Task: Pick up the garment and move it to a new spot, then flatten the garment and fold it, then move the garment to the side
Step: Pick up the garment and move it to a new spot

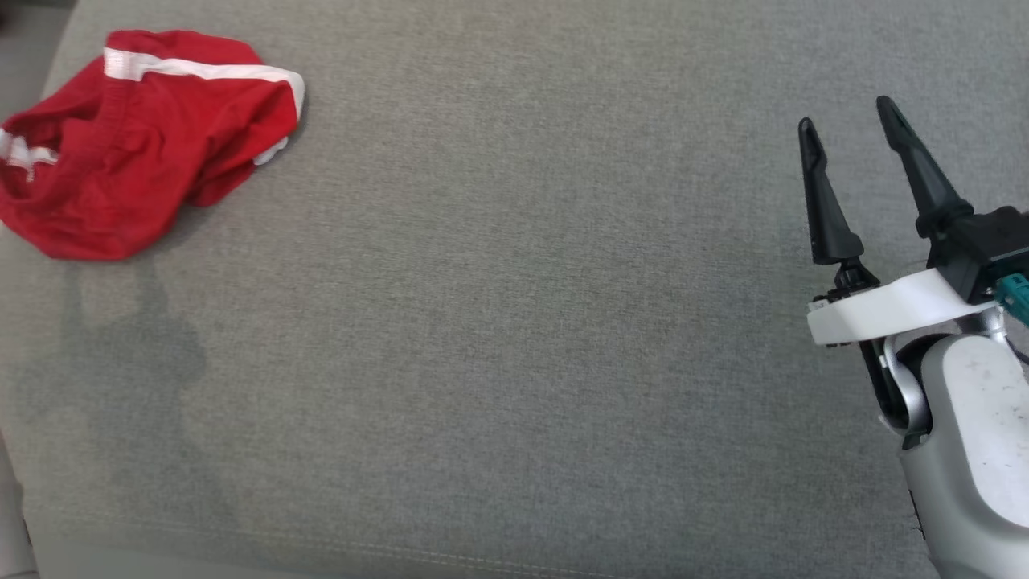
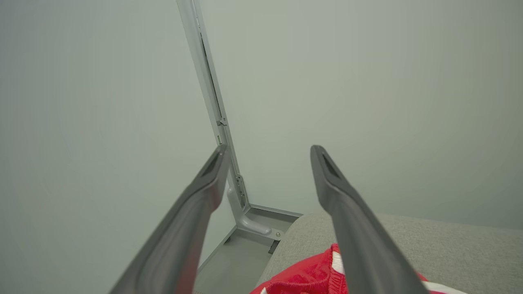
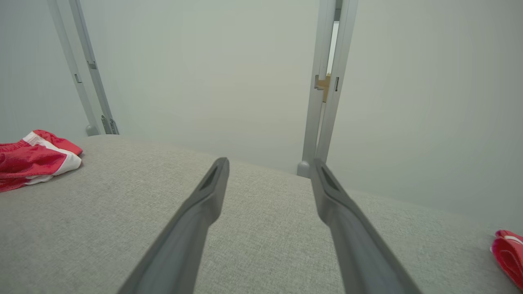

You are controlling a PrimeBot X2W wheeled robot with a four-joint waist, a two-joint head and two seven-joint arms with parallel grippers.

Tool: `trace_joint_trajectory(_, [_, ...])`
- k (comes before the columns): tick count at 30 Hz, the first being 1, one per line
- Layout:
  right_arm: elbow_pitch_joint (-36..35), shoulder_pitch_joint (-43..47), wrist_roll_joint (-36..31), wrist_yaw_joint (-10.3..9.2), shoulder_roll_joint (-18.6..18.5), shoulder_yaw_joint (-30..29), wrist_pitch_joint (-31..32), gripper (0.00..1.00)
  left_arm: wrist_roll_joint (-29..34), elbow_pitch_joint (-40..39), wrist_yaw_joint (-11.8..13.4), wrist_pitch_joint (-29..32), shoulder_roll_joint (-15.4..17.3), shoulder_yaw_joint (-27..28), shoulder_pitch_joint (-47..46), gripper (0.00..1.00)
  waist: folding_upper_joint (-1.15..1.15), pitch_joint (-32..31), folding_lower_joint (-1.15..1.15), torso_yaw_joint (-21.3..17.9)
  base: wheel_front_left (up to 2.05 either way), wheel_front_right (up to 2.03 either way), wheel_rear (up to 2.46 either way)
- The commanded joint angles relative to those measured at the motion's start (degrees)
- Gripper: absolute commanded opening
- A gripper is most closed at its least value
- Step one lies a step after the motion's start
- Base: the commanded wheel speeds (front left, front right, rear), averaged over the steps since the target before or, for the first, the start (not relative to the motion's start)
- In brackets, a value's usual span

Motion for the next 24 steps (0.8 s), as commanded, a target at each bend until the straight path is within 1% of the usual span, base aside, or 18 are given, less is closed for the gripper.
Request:
trace_joint_trajectory(1, [-1.6,-0.9,-0.5,-0.08,-0.4,-0.4,0.5,1.0,0.2,1.6,-0.3,0.0,1.3,-0.4,-2.2,1.0,0.0,6.7,0.0,-5.8,0.0,0.0,0.0])
trace_joint_trajectory(4, [-4.3,-1.1,-0.9,-0.08,-0.7,-0.9,1.5,1.0,0.0,6.0,-0.5,0.0,3.1,-1.2,-6.2,1.0,0.0,9.0,0.0,-7.5,0.0,0.0,0.0])
trace_joint_trajectory(9, [-8.1,-0.5,-1.2,-0.08,-1.3,-1.7,3.0,1.0,-1.3,14.8,-0.9,1.8,6.0,-2.7,-11.7,1.0,0.0,11.7,0.0,-9.3,0.0,0.0,0.0])
trace_joint_trajectory(13, [-10.2,-0.2,-1.3,-0.08,-1.9,-2.4,4.0,1.0,-2.0,21.6,-1.3,4.3,7.5,-5.1,-15.4,1.0,0.0,13.3,0.0,-9.9,0.0,0.0,0.0])
trace_joint_trajectory(16, [-11.4,0.0,-1.5,-0.08,-2.3,-2.9,4.4,1.0,-3.3,26.8,-1.3,6.9,7.6,-7.3,-17.2,1.0,0.0,14.1,0.0,-9.8,0.0,0.0,0.0])
trace_joint_trajectory(17, [-11.9,0.2,-1.6,-0.08,-2.4,-2.9,4.8,1.0,-5.0,29.8,-1.3,9.5,7.1,-9.2,-18.1,1.0,0.0,14.3,0.0,-9.6,0.0,0.0,0.0])
trace_joint_trajectory(18, [-12.1,0.2,-1.6,-0.08,-2.5,-2.9,4.9,1.0,-5.6,30.6,-1.3,10.3,7.0,-10.4,-18.4,1.0,0.0,14.3,0.0,-9.5,0.0,0.0,0.0])
trace_joint_trajectory(19, [-12.5,0.2,-1.6,-0.08,-2.6,-2.8,5.2,1.0,-7.7,32.8,-1.2,13.2,7.3,-12.2,-18.9,1.0,0.0,14.5,0.0,-9.2,0.0,0.0,0.0])
trace_joint_trajectory(21, [-12.6,0.1,-1.7,-0.08,-2.9,-2.7,5.5,1.0,-9.1,35.0,-1.2,16.9,7.3,-14.4,-18.9,1.0,0.0,14.6,0.0,-8.8,0.0,0.0,0.0])
trace_joint_trajectory(22, [-12.7,-0.2,-1.6,-0.08,-3.0,-2.5,5.8,1.0,-11.4,37.2,-1.2,21.5,6.8,-16.2,-18.5,1.0,0.0,14.6,0.0,-8.6,0.0,0.0,0.0])
trace_joint_trajectory(24, [-12.8,-0.4,-1.5,-0.08,-3.2,-2.2,5.9,1.0,-13.8,38.2,-1.2,25.1,6.5,-17.6,-18.4,1.0,0.0,14.5,0.0,-8.4,0.0,0.0,0.0])
